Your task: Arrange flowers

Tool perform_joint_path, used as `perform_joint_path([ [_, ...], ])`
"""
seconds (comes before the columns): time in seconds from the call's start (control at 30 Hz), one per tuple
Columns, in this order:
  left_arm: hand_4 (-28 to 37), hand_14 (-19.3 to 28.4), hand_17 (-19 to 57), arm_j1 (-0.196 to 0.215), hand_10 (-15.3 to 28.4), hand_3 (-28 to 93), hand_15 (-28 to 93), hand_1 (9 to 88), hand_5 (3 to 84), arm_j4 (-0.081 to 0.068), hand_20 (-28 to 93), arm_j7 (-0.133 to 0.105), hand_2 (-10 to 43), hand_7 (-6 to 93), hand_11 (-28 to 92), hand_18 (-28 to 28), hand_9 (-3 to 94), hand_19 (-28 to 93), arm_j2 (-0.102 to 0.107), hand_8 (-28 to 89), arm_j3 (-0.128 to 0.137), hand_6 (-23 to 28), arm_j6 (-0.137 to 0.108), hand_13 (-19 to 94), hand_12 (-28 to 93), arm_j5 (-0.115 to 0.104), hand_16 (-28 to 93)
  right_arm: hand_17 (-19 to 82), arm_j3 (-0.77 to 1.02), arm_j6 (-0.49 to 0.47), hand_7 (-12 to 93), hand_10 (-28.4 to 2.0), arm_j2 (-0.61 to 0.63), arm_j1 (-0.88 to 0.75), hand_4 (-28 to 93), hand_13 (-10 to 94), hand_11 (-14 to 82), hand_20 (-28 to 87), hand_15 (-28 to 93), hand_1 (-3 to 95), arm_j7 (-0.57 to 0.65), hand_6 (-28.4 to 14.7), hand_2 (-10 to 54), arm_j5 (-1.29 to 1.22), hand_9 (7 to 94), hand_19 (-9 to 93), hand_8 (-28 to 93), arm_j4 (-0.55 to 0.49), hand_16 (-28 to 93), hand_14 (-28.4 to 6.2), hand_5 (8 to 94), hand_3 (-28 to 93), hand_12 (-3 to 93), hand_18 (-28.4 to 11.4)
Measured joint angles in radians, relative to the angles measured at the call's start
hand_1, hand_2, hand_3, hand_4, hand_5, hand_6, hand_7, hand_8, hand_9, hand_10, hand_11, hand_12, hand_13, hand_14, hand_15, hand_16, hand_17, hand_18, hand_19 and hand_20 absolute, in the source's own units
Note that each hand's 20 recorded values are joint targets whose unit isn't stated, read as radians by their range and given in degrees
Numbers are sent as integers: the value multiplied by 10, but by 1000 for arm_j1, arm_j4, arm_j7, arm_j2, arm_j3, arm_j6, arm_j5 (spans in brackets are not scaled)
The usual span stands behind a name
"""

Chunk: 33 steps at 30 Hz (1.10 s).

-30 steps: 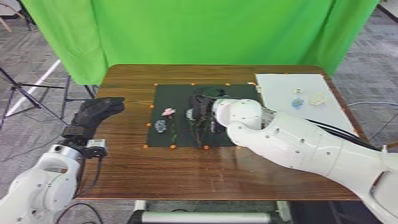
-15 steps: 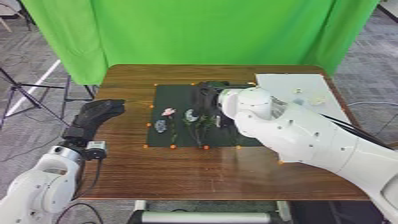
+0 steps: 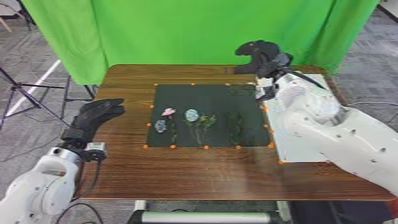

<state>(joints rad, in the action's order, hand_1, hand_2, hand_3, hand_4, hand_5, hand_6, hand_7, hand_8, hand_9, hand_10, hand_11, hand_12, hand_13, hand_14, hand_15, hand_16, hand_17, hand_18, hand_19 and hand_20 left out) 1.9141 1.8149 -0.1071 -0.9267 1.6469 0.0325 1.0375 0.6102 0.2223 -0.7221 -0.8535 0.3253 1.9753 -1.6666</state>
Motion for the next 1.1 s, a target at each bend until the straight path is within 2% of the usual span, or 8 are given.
perform_joint_path([
  [0.17, -169, 181, 38, 5, 144, 625, 219, 300, 444, 0, 160, 0, -31, 169, 239, 146, 457, 160, -3, -71, 1, 51, 0, 358, 131, 0, -10, 270, 64, -91, 123, -122, 79, -70, -163, 691, 79, 638, 451, 348, 36, -12, -95, -23, 571, 691, -80, 94, 338, -135, 537, 643, 167, -239],
  [0.43, -168, 182, 38, 5, 144, 625, 219, 299, 448, 1, 157, -1, -30, 168, 239, 145, 457, 155, -7, -70, 0, 52, 0, 358, 131, 0, -11, 271, 109, -110, 128, -120, 98, -148, -161, 693, 81, 642, 466, 352, 72, -8, -95, -22, 579, 697, -84, 206, 341, -137, 546, 643, 162, -241],
  [0.87, -169, 182, 37, 17, 143, 626, 217, 298, 455, 7, 156, -1, -31, 169, 240, 145, 458, 154, -13, -72, 9, 52, 0, 357, 131, 0, -9, 273, 165, -151, 137, -121, 106, -230, -163, 691, 82, 644, 487, 359, 80, -4, -95, -25, 583, 700, -88, 215, 340, -135, 562, 648, 163, -241],
  [0.93, -168, 182, 37, 17, 143, 625, 217, 298, 455, 7, 157, -1, -31, 169, 240, 145, 458, 154, -13, -72, 9, 52, 0, 357, 131, 0, -9, 275, 174, -155, 146, -121, 107, -244, -169, 693, 84, 645, 503, 378, 81, 2, -95, -25, 592, 704, -90, 215, 343, -130, 573, 646, 164, -239],
  [1.0, -168, 181, 37, 18, 144, 627, 217, 298, 455, 7, 157, -1, -32, 169, 239, 145, 457, 154, -13, -72, 10, 51, 0, 357, 131, 0, -10, 290, 176, -156, 167, -119, 108, -253, -177, 701, 99, 647, 536, 443, 82, 9, -95, -26, 642, 716, -100, 216, 348, -117, 610, 638, 170, -232],
  [1.1, -169, 181, 37, 20, 144, 627, 217, 298, 455, 8, 157, -1, -31, 169, 238, 144, 457, 154, -13, -72, 12, 52, 0, 358, 131, 0, -10, 308, 163, -141, 191, -117, 110, -254, -196, 715, 119, 652, 577, 529, 84, 3, -95, -22, 686, 733, -10, 217, 350, -107, 654, 594, 179, -226],
])
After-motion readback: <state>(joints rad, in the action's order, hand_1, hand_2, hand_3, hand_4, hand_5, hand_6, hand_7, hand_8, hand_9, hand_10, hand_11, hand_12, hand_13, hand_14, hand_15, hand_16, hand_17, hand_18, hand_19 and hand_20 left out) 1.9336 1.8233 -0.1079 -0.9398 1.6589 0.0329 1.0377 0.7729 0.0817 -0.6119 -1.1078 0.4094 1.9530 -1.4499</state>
